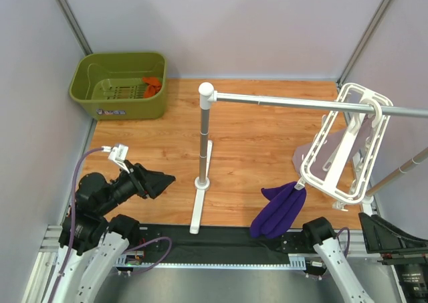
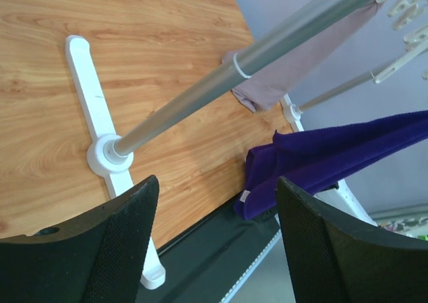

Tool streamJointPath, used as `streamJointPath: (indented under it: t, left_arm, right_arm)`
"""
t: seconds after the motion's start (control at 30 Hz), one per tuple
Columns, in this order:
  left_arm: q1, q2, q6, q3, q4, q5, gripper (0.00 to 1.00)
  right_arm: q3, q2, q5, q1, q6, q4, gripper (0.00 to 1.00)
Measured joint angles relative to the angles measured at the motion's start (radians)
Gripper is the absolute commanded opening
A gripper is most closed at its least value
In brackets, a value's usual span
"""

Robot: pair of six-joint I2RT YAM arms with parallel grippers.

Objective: Clip the socks to the hanger
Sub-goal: Open the clamp at the hanger.

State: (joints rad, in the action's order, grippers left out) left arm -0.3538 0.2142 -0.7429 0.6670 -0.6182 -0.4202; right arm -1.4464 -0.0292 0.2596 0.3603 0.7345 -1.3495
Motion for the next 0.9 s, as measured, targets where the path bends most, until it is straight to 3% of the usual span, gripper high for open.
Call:
streamJointPath:
  t: [0.1, 0.33, 0.43, 0.53, 0.67, 0.77, 0.8, 0.9]
  left_arm:
    - [0.0, 0.064, 0.019, 0.053, 0.008, -0.04, 0.73]
    - [0.0, 0.133, 0.03, 0.189, 0.096, -0.125, 0.56]
    - [-0.001, 0.13, -0.003, 0.189, 0.177, -0.171, 0.47]
    - [-0.029, 0.139, -0.045, 0.171, 0.259, -0.21, 0.45]
    - [-0.184, 0.21, -0.056, 0.182, 0.325, -0.2, 0.44]
    - [-0.367, 0.314, -0.021, 0.225, 0.338, -0.106, 0.45]
    - [-0.492, 0.352, -0.003, 0.241, 0.346, -0.069, 0.45]
    - [-0.723, 0.457, 0.068, 0.274, 0.381, 0.066, 0.45]
  right_arm:
    - [0.005, 0.0, -0.041, 0.013, -0.023, 0.0, 0.94]
    - [0.018, -0.043, -0.206, 0.031, -0.101, 0.001, 0.79]
    - [0.021, -0.061, -0.307, 0.031, -0.123, 0.016, 0.76]
    - [0.044, -0.068, -0.397, 0.031, -0.132, 0.071, 0.73]
    - [0.118, -0.07, -0.495, 0.031, -0.133, 0.158, 0.71]
    - [0.154, -0.085, -0.535, 0.031, -0.133, 0.208, 0.7]
    - [0.159, -0.093, -0.544, 0.031, -0.133, 0.223, 0.7]
    - [0.161, -0.12, -0.564, 0.029, -0.138, 0.264, 0.7]
